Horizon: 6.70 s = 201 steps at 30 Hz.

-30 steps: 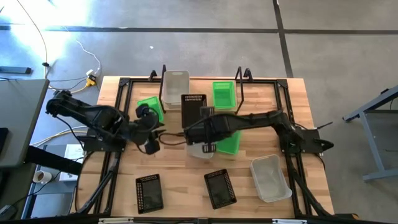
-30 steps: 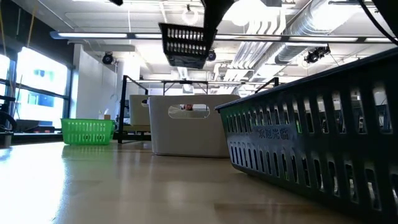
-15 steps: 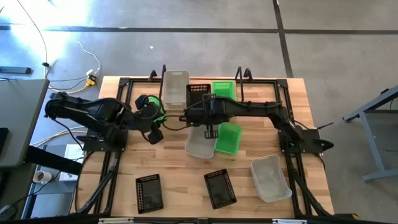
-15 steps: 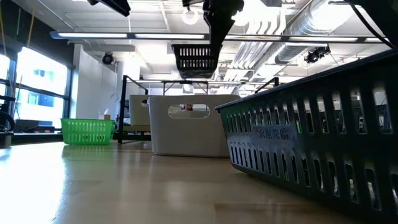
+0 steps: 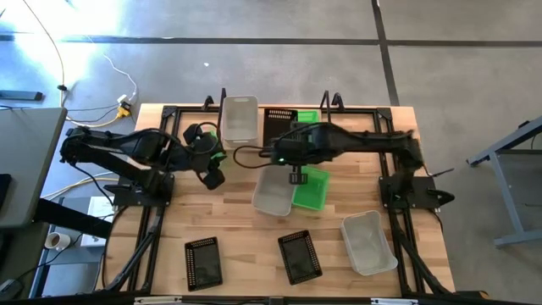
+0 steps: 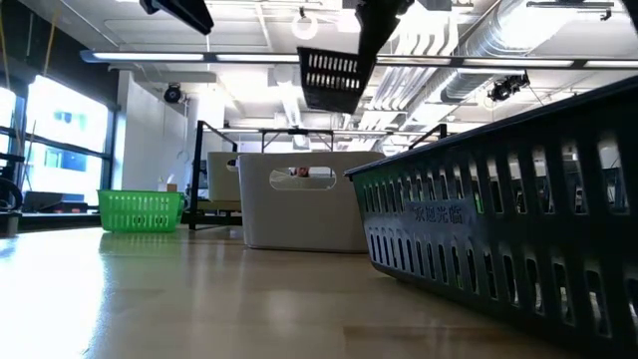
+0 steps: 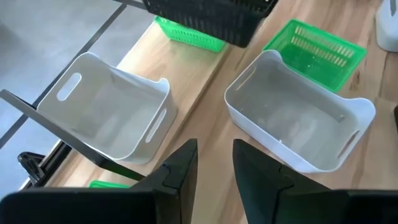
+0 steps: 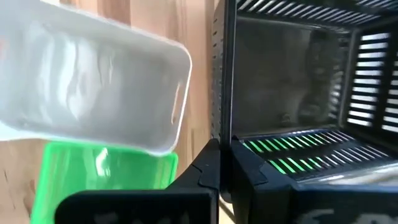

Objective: Stack baskets on shelf by color
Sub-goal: Put the middle black bin on the shelf, then stack the top gray bin on the gray bin on the shelf

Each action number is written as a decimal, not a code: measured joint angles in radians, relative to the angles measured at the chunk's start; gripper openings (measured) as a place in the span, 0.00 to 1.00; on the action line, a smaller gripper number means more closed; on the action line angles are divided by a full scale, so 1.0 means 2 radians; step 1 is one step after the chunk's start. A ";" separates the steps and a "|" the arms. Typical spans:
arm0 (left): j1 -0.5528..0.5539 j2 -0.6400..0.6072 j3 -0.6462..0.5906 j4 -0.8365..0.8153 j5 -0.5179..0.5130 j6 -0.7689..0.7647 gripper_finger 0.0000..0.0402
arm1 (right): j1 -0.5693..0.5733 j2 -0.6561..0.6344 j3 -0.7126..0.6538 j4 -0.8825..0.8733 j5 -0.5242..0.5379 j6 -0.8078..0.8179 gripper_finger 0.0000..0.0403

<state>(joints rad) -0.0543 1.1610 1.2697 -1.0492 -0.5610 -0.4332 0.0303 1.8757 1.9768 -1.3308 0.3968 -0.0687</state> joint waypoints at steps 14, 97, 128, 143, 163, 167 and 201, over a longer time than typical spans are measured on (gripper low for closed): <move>0.013 0.000 0.000 0.002 0.000 -0.002 0.23 | -0.039 -0.076 -0.185 0.211 -0.002 -0.095 0.00; 0.015 0.000 0.000 -0.001 0.030 -0.004 0.23 | -0.116 0.031 -0.122 0.147 -0.075 -0.016 0.17; -0.057 0.000 0.000 -0.088 0.223 -0.096 0.40 | 0.038 0.029 0.006 -0.017 -0.059 0.277 0.17; -0.146 0.059 0.000 0.006 0.173 0.027 0.40 | 0.131 0.027 0.007 -0.018 -0.050 0.455 0.17; -0.066 0.166 0.000 0.154 0.179 0.229 0.40 | 0.079 -0.053 0.007 -0.119 0.071 0.539 0.17; -0.045 0.183 0.000 0.175 0.204 0.252 0.40 | 0.055 -0.070 0.007 -0.119 0.092 0.529 0.17; -0.016 0.356 0.000 0.212 0.290 0.293 0.39 | -0.002 -0.088 0.007 -0.112 0.076 0.479 0.17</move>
<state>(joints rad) -0.0853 1.8731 1.2692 -0.6250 0.0184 0.1524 0.0269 1.6997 1.9903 -1.5540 0.5484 0.8892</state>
